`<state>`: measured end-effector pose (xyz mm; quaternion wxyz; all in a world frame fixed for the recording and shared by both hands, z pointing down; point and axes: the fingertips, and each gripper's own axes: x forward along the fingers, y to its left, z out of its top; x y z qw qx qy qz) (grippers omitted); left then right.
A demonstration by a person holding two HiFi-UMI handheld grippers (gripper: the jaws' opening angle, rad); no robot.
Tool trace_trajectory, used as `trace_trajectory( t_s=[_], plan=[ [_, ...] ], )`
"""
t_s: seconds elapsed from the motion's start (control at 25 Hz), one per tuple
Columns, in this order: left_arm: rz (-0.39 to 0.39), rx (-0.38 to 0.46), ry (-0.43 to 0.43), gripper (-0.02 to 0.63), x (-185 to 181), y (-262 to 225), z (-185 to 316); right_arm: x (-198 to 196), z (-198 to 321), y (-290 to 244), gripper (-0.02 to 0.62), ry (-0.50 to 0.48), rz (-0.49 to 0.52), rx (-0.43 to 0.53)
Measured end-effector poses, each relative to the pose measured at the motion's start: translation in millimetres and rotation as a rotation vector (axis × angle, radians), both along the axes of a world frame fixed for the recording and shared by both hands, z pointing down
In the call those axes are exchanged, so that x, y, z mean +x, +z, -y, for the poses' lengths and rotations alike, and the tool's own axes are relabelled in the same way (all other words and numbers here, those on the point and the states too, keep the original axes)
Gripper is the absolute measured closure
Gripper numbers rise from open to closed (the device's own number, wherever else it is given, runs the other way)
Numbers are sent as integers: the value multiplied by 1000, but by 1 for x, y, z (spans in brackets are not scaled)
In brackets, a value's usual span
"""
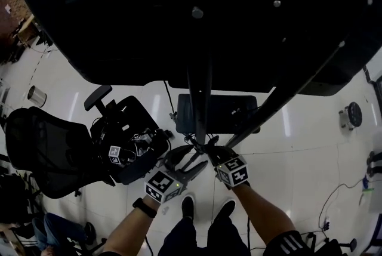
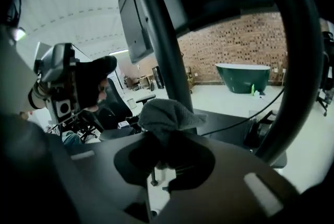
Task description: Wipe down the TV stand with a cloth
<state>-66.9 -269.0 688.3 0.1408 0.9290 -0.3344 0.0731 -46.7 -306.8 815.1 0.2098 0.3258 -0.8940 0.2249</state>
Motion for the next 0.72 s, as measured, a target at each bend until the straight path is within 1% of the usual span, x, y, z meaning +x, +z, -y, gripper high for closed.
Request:
trace_trajectory(
  t_s=[0.08,0.16,0.32,0.4,0.48,0.56,0.64,0.72],
  plan=[
    [-7,39,9,304,15,-31,-15,10,-18,-45,561,-1,43,40],
    [-13,59,12,304,28,-59,-32,24,-37,-88,561,1,86,79],
    [-46,116,-14,304,47,-114,-57,60,-69,-169,561,-27,135,192],
    [-53,146,-35,304,55,-139,-69,80,-86,-201,561,-49,160,236],
    [-53,174,-55,304,62,-162,-84,99,-106,-226,561,-58,201,250],
    [-60,182,-75,304,69,-180,-104,117,-132,-242,561,-74,224,255],
    [-63,212,-87,304,76,-197,-121,133,-157,-250,561,-98,229,262],
    [-61,243,-77,304,86,-211,-139,146,-179,-252,561,-113,233,253]
  ],
)
